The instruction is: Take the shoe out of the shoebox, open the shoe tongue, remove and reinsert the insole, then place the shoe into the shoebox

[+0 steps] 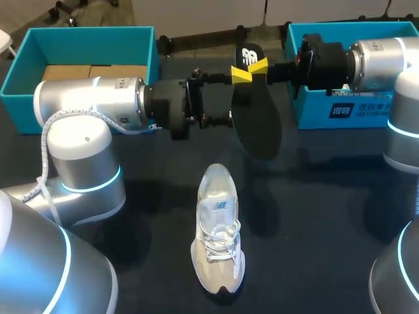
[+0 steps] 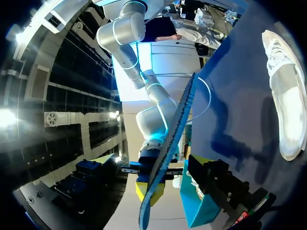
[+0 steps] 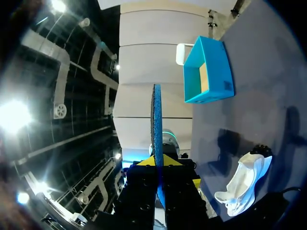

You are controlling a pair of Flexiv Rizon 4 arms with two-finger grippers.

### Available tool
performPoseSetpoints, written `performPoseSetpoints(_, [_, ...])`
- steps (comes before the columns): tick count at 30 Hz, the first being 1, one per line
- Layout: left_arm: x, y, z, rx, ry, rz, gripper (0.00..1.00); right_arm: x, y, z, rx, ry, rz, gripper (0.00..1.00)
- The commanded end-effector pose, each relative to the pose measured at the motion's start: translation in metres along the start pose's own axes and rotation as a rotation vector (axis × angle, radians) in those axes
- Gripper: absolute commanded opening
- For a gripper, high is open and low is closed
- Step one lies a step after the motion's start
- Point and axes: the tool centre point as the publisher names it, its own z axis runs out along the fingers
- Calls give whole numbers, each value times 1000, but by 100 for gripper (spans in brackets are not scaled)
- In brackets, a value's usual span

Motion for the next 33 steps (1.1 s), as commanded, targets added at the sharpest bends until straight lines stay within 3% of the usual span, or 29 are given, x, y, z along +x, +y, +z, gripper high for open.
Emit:
performPoseSetpoints(1, [-2,-2,1,-2,3,3,100,-1,1,2,0,-1,0,0])
performPoseSetpoints(7, [-5,-6,-4,1,6,12,83,-1,1,2,0,-1,0,0])
performPoseSetpoints(10, [-4,-6,-5,-4,7,15,62,-1,1,2,0,-1,0,0])
performPoseSetpoints(13, [-7,-7,-5,-5,7,16,49,-1,1,2,0,-1,0,0])
performPoseSetpoints(27, [-7,-9,3,-7,26,36,32,-1,1,2,0,-1,0,0])
performPoseSetpoints(30, [-6,-9,4,-11,30,35,18,-1,1,2,0,-1,0,0])
performPoseSetpoints(33, [-6,-10,4,-16,34,37,16,-1,1,2,0,-1,0,0])
